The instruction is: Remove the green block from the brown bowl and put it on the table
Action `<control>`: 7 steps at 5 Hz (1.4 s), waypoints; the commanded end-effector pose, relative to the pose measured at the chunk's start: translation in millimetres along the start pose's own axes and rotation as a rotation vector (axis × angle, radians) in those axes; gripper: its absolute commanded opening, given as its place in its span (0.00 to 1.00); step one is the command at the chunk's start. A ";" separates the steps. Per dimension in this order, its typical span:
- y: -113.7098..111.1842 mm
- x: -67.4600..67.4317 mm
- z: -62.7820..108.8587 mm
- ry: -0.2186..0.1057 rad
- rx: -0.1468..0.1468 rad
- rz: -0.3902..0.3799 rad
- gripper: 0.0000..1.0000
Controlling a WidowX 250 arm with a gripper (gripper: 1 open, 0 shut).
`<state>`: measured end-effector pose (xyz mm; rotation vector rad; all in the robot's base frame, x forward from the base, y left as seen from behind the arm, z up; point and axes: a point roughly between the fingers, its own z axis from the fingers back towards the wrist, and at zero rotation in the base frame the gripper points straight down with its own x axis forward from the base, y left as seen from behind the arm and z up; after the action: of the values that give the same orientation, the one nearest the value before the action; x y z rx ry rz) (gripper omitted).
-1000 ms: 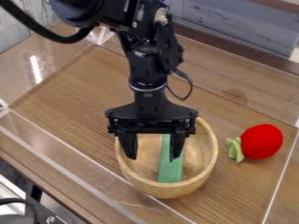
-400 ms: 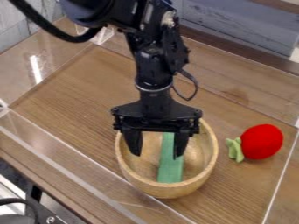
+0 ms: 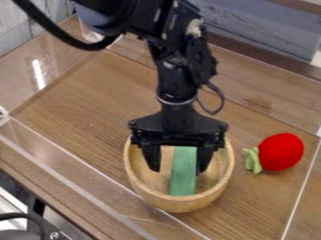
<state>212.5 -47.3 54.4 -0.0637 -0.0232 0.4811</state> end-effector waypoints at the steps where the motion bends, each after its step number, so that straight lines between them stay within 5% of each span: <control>1: -3.7 10.3 11.4 -0.043 -0.018 0.034 1.00; 3: 5.7 13.1 7.7 -0.047 -0.007 0.129 1.00; 5: 26.5 11.6 -14.5 -0.039 0.013 0.168 1.00; 7: 22.3 9.7 -29.7 -0.040 0.044 0.222 1.00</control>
<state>208.9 -24.3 22.3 -0.0107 -0.0279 0.7068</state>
